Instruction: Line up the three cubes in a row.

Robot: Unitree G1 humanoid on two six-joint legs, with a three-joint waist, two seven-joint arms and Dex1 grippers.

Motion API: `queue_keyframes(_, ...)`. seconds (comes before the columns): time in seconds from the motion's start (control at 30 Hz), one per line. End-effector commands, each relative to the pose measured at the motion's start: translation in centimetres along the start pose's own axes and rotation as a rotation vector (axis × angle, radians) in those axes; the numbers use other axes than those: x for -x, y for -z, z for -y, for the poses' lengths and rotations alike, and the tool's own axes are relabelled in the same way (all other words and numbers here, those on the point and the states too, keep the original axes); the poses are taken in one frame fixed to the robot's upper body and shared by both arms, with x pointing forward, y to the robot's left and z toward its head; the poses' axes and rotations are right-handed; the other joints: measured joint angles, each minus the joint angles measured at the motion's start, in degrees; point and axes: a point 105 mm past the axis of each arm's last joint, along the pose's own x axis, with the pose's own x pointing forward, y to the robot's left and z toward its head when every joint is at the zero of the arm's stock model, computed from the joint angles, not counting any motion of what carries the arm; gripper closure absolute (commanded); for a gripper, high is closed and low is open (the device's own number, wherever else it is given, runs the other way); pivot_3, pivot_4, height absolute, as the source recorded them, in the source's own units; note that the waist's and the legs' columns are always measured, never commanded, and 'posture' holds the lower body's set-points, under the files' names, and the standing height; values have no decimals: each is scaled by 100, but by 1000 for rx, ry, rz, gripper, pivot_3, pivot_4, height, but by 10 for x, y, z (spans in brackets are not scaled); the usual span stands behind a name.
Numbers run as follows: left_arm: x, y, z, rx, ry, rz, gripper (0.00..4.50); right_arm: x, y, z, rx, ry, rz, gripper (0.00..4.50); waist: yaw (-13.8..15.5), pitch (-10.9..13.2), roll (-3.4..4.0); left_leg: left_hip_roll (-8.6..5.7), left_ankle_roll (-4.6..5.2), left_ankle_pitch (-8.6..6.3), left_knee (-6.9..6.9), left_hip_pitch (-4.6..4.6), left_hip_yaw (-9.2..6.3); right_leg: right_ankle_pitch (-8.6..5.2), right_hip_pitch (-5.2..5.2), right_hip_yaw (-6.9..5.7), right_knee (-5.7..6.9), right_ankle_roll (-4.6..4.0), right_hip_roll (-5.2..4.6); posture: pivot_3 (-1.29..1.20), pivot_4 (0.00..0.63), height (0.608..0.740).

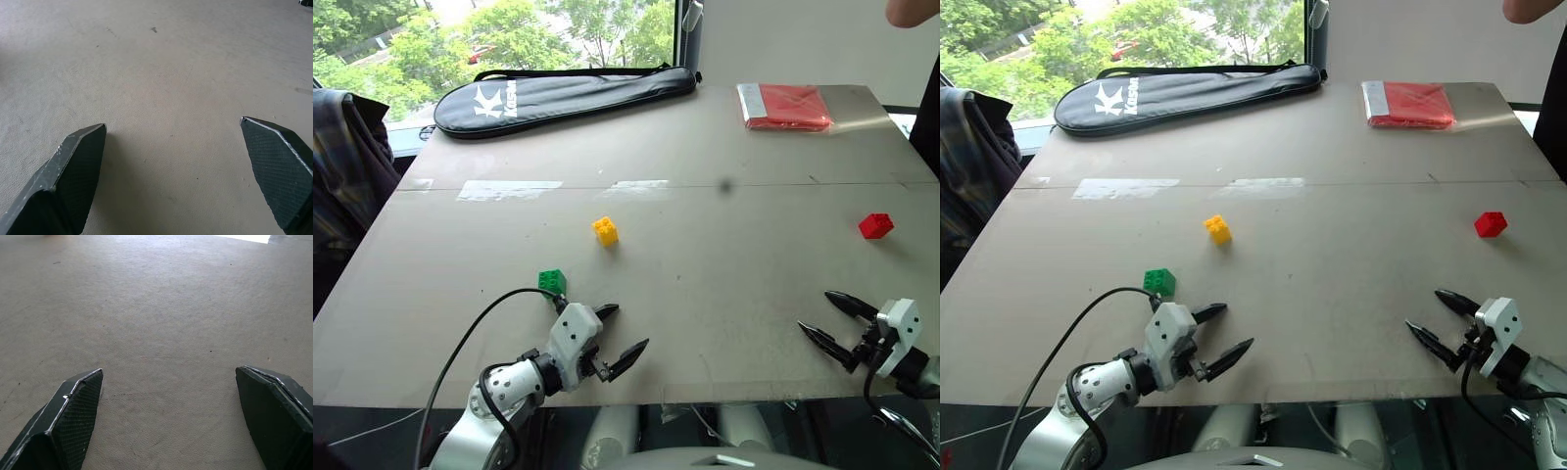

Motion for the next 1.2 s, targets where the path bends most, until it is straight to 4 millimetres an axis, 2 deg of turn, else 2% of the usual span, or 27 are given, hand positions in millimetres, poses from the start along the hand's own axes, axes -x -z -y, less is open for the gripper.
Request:
queue_keyframes(0.03, 1, -3, 2, -13, 14, 16, 44, 4, -6, 3, 22, 23, 15, 0, 0, 0, 0, 0, 0, 0, 0, 0, 0, 0, 0, 0, 0, 0, 0, 0, 150, 694)
queue_keyframes(0.33, -2, -5, 3, -5, 18, 25, 44, 2, -7, 4, 31, 34, 24, 0, 0, 0, 1, 0, 0, 0, 0, 1, 1, 0, 0, 2, 1, 0, 0, 0, 150, 694)
queue_keyframes(0.47, -3, -8, 1, -6, 19, 30, 44, 3, -18, 9, 67, 53, 48, 0, 0, 0, 1, 0, 0, 0, 0, 2, 1, 0, 0, 1, 3, 0, 1, 0, 150, 694)
queue_keyframes(0.57, -4, -17, 0, -26, 40, 47, 44, 3, -34, 28, 38, 157, 101, 0, -4, 1, 3, 0, 0, 0, 2, 2, 2, 0, 0, 4, 4, 0, 2, 0, 150, 694)
queue_keyframes(0.7, -7, -34, 1, -57, 91, 84, 44, 1, -41, 51, 11, 306, 86, 0, 0, 1, 3, -1, 0, 1, 9, 5, 6, 1, -1, 8, 14, -1, 4, 0, 150, 694)
queue_keyframes(0.87, -9, -73, 6, -133, 221, 139, 44, 2, -57, 102, -31, 549, 55, 0, -2, 3, 9, -3, 0, 2, 10, 0, 5, 5, -7, 9, 18, -7, 6, 0, 150, 694)
queue_keyframes(1.03, -12, -102, 8, -203, 284, 155, 44, -4, -71, 138, -41, 725, 53, 0, -13, 4, 8, -12, 1, 2, 12, 1, 11, 17, -4, 15, 19, -25, 7, 0, 150, 694)
queue_keyframes(1.2, -9, -124, 7, -241, 316, 162, 44, -7, -77, 152, -77, 772, 64, 0, -12, 4, 8, -14, 1, 2, 6, -4, 3, 26, -6, 13, 19, -10, 12, 0, 150, 694)
